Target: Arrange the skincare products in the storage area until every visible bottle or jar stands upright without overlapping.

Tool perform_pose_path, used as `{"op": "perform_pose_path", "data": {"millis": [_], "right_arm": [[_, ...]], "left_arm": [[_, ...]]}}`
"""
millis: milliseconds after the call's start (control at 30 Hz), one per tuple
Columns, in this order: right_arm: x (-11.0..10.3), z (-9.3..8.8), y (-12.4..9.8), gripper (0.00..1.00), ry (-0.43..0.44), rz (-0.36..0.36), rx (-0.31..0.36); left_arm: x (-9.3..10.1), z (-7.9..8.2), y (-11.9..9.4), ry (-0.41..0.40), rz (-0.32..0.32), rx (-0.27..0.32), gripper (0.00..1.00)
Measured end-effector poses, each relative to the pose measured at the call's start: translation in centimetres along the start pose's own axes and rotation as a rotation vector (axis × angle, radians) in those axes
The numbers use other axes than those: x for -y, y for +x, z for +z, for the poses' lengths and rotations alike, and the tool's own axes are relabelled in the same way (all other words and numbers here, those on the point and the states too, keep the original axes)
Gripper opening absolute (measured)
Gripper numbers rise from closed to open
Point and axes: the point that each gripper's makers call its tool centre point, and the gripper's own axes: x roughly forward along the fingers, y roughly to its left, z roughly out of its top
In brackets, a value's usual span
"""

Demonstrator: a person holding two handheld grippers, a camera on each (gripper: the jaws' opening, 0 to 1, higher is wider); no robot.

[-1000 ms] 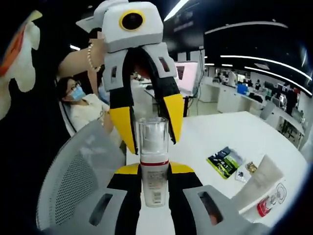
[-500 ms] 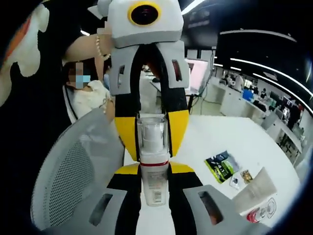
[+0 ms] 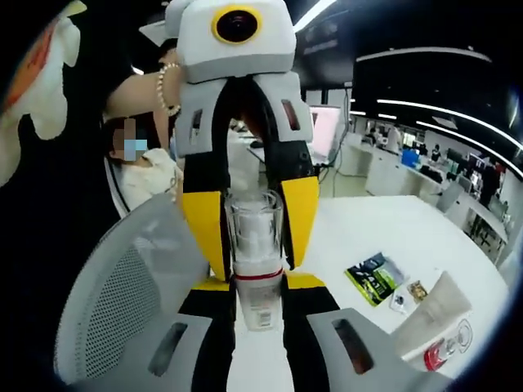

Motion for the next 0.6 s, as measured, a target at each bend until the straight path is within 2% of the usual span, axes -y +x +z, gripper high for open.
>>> {"op": "perform_pose_path", "data": {"millis": [67, 167, 233, 433, 533, 600], "right_arm": [[-0.2, -1.0, 0.3, 0.25, -0.012, 0.000, -0.045], [-0.2, -0.8, 0.3, 0.27, 0.012, -0.013, -0.018], [0.2, -1.1, 0.1, 0.22, 0.027, -0.036, -0.015], [-0.3, -1.5, -0.2, 0.21, 0.054, -0.034, 0.012], [-0.4, -1.3, -0.5, 0.21, 0.101, -0.028, 0.052], [-0.2, -0.8, -0.8, 0.21, 0.163, -0.042, 0.126]], "left_arm": [[-0.1, 0.7, -0.1, -0.011, -0.004, 0.029, 0.24], [-0.1, 0.7, 0.2, -0.002, -0.010, 0.012, 0.24], [0.1, 0.8, 0.3, 0.002, -0.020, 0.007, 0.24], [0.3, 1.2, 0.5, 0.029, -0.033, 0.001, 0.24], [0.0, 1.9, 0.5, 0.043, -0.017, 0.067, 0.26], [-0.6, 2.3, 0.2, -0.009, 0.006, 0.116, 0.27]]}}
